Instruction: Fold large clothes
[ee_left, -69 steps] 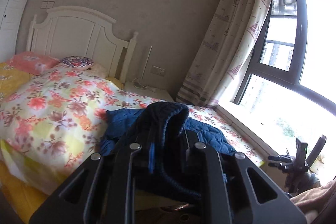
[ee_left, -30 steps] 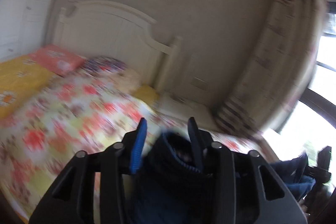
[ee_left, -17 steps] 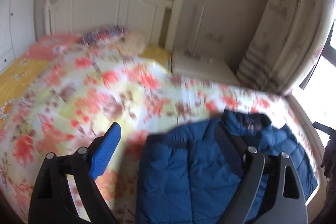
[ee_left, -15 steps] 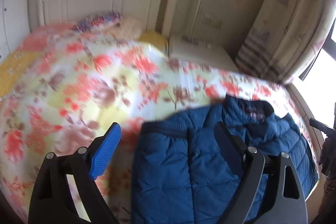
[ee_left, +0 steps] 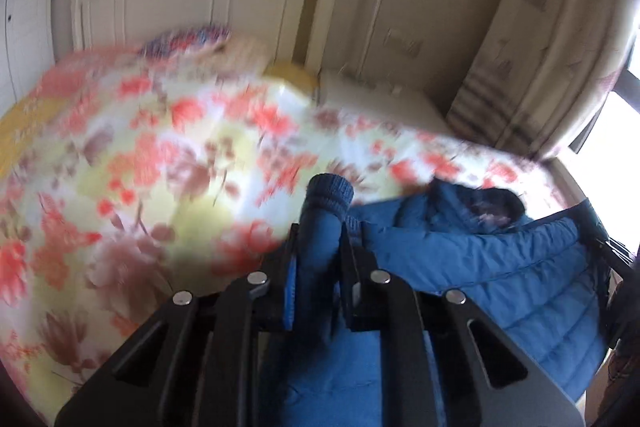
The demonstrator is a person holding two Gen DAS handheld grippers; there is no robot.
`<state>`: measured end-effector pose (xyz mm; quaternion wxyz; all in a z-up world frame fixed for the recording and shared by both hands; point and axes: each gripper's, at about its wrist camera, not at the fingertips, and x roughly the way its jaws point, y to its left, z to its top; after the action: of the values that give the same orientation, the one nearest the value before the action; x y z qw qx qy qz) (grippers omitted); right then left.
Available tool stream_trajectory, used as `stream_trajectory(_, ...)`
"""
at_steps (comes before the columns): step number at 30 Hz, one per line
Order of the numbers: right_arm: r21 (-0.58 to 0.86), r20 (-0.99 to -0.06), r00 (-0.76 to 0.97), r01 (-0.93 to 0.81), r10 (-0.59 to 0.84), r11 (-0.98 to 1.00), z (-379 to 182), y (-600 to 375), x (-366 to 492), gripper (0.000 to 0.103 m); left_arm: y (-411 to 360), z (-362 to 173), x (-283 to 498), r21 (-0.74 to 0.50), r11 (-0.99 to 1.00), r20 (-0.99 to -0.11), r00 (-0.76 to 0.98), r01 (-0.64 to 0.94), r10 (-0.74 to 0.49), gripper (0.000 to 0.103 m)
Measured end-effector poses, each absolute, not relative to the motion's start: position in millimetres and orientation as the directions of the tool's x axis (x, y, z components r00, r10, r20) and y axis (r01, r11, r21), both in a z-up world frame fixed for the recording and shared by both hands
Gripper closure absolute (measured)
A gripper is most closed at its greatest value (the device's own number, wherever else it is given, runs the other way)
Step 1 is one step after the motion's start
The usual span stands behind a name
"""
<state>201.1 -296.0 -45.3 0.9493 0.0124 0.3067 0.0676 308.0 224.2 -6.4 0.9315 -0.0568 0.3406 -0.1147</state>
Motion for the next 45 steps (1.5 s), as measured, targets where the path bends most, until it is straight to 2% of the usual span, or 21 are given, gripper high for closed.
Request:
stream_trajectory(4,0.101,-0.514,0.850,-0.072,0.114,0.992,-7.5,-311.8,191.3,0.092,199.3,45.8,315.9,-0.127,0.966,-0.562,0.787,0.225,-0.257,0.087)
stream_trajectory(7,0.145,-0.545,0.836,0.011,0.071,0.989,-1.6,-329.9,223.0,0.092,179.0,52.9,365.7,-0.078,0.977,-0.599,0.773,0.200,-0.206,0.086)
stream_trajectory(10,0.129,-0.664,0.748,0.092,0.017,0.987,-44.9,-331.8,278.5,0.091,162.1,16.4,423.1,-0.068,0.985,-0.687,0.709,0.156,-0.159,0.086)
stream_trajectory(13,0.108,-0.786,0.619,0.143,-0.003,0.984,-106.8,-331.0,312.9,0.086,149.7,-62.9,461.5,0.023,0.994,-0.785,0.618,0.103,-0.045,0.081)
stream_trajectory(15,0.134,-0.786,0.618,0.156,0.009,0.979,-108.1,-335.3,314.6,0.085,152.5,-94.3,468.2,0.010,0.997,-0.825,0.565,0.073,-0.033,0.075)
stream_trajectory(17,0.145,-0.786,0.618,0.152,0.021,0.978,-110.1,-336.9,313.3,0.084,160.3,-89.2,466.0,-0.018,0.998,-0.810,0.584,0.056,-0.047,0.070)
stream_trajectory(19,0.175,-0.785,0.618,0.162,0.039,0.971,-112.5,-342.7,314.3,0.083,164.1,-93.2,467.4,-0.016,0.999,-0.820,0.572,0.037,-0.035,0.055)
stream_trajectory(21,0.200,-0.781,0.622,0.173,0.050,0.964,-114.9,-347.7,313.2,0.083,169.9,-95.1,467.4,-0.037,0.999,-0.824,0.565,0.007,-0.034,0.046)
stream_trajectory(25,0.196,-0.779,0.625,0.173,0.047,0.965,-114.4,-348.2,311.9,0.082,181.2,-96.3,466.0,-0.099,0.995,-0.821,0.565,-0.010,-0.076,0.044)
stream_trajectory(30,0.112,-0.789,0.614,0.134,0.007,0.985,-116.8,-338.8,322.8,0.081,206.0,-101.1,457.2,-0.230,0.970,-0.814,0.562,-0.080,-0.147,0.038)
stream_trajectory(36,0.131,-0.785,0.617,0.075,0.057,0.989,-119.5,-343.5,335.2,0.080,207.5,-96.5,432.8,-0.220,0.966,-0.797,0.597,-0.139,-0.096,0.038)
stream_trajectory(40,0.130,-0.783,0.619,0.074,0.057,0.989,-119.3,-343.3,335.0,0.079,211.7,-86.3,419.9,-0.240,0.959,-0.747,0.659,-0.149,-0.084,0.037)
stream_trajectory(42,0.124,-0.789,0.612,0.075,0.052,0.989,-117.9,-342.9,334.1,0.078,212.2,-79.7,415.2,-0.250,0.960,-0.722,0.685,-0.129,-0.096,0.032)
stream_trajectory(45,0.072,-0.762,0.647,0.061,0.016,0.996,-105.1,-334.3,323.7,0.081,212.1,-65.9,406.3,-0.233,0.965,-0.689,0.721,-0.122,-0.075,0.031)
